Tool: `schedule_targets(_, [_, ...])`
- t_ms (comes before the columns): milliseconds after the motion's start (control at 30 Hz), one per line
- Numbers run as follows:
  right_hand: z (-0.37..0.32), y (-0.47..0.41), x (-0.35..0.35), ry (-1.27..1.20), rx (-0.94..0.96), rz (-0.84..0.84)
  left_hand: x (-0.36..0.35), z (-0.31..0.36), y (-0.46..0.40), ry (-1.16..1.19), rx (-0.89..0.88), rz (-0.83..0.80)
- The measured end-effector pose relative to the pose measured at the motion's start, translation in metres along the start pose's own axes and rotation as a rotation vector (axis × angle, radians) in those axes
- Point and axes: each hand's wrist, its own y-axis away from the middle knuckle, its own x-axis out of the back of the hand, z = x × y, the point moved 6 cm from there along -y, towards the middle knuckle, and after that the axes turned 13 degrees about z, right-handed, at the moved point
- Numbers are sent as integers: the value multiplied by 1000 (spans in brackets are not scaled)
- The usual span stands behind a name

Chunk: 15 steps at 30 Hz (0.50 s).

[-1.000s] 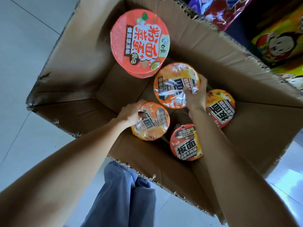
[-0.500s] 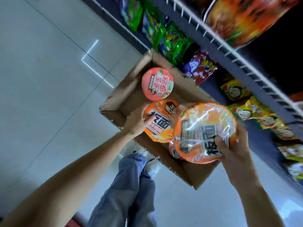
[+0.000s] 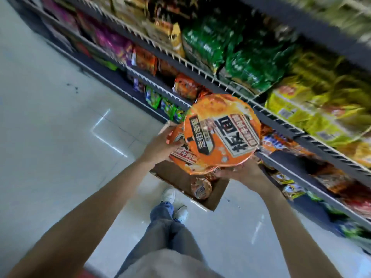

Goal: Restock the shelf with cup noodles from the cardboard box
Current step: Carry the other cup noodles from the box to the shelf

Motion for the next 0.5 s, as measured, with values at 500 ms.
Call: schedule_targets(500, [-214, 23, 19, -327, 452, 367, 171, 195, 90, 40, -710, 38])
